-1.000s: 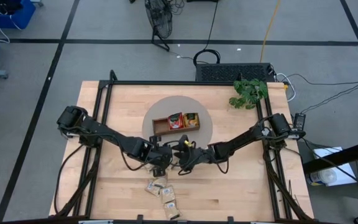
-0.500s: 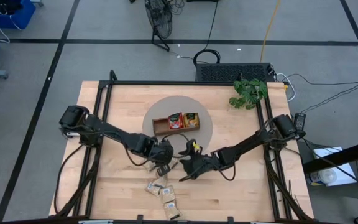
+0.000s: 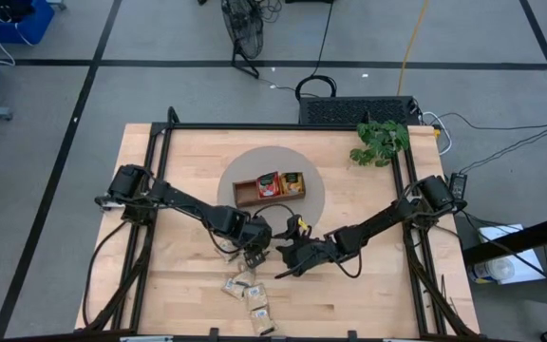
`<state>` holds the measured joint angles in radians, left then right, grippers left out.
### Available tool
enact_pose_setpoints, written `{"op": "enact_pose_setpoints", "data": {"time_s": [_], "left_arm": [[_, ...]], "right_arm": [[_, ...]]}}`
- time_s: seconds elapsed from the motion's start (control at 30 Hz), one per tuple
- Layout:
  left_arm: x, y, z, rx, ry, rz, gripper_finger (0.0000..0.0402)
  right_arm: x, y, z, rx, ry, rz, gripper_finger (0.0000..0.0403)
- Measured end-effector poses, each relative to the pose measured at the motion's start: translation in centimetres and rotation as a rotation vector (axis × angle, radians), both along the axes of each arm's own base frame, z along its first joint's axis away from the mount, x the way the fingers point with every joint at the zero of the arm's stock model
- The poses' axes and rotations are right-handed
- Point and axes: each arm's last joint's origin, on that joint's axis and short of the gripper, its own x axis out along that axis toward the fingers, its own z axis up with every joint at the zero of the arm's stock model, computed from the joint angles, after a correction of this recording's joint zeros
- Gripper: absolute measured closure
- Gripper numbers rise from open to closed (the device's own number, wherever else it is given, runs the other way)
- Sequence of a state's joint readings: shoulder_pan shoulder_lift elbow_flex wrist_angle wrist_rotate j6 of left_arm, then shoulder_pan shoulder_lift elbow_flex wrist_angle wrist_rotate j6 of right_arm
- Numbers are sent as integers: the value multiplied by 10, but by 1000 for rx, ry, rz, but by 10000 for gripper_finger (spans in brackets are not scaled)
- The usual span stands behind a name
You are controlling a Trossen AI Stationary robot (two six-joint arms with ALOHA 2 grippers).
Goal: Pick & Place Tea
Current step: Put the brown tea bag into the wooden organizer
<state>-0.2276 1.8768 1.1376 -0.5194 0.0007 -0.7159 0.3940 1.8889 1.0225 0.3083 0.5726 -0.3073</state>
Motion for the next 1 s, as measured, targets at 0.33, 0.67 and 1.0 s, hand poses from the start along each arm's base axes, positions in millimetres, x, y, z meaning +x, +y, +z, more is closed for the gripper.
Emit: {"op": "enact_pose_setpoints", "data": {"time_s": [0.33, 0.67, 1.0], "left_arm": [[2, 0, -6, -8, 18, -15, 217], [5, -3, -3, -73, 18, -135, 382], [4, -28, 54, -131, -172, -362, 396]], "right_arm": [[0, 1, 0, 10, -3, -4, 236], [0, 1, 0, 10, -3, -4, 236], [-12, 9, 18, -122, 15, 27, 236]]}}
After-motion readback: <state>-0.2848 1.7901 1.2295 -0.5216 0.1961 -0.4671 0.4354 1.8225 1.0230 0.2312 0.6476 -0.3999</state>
